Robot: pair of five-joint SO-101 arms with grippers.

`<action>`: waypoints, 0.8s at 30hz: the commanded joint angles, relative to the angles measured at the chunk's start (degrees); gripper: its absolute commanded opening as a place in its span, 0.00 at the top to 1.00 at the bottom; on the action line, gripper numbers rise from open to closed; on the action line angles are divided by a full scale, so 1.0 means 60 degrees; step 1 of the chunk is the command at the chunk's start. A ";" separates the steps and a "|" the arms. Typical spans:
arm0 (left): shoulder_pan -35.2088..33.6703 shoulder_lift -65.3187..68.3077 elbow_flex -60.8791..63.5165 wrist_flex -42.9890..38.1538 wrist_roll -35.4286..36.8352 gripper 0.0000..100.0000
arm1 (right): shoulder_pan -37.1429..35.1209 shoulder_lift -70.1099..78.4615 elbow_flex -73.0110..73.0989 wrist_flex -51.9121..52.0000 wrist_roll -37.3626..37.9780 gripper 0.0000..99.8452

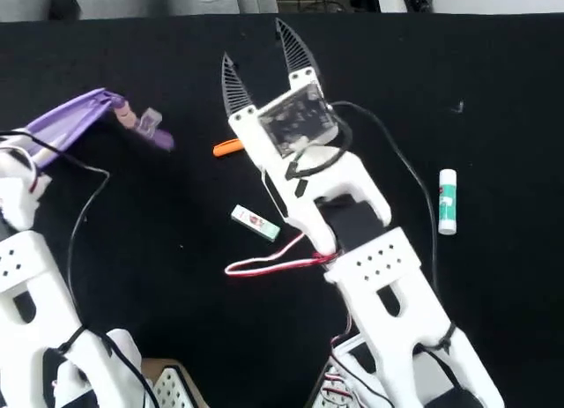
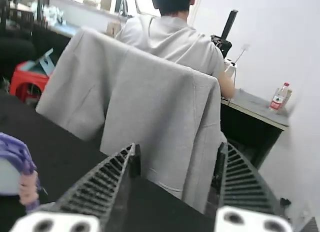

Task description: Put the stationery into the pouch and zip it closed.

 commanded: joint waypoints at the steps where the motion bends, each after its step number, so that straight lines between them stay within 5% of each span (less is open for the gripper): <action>1: -0.0359 -0.0176 0.0022 -0.0513 0.0088 0.97 | 0.0132 0.0930 -0.1282 0.0689 0.0835 0.76; 11: -0.0359 -0.0190 0.0110 -0.0527 0.0117 0.97 | 0.0132 0.5487 -0.4432 0.2974 0.3311 0.76; 24: -0.0344 -0.0190 0.0125 -0.0498 0.0117 0.97 | 0.0132 1.0337 -0.9575 0.8088 0.6212 0.76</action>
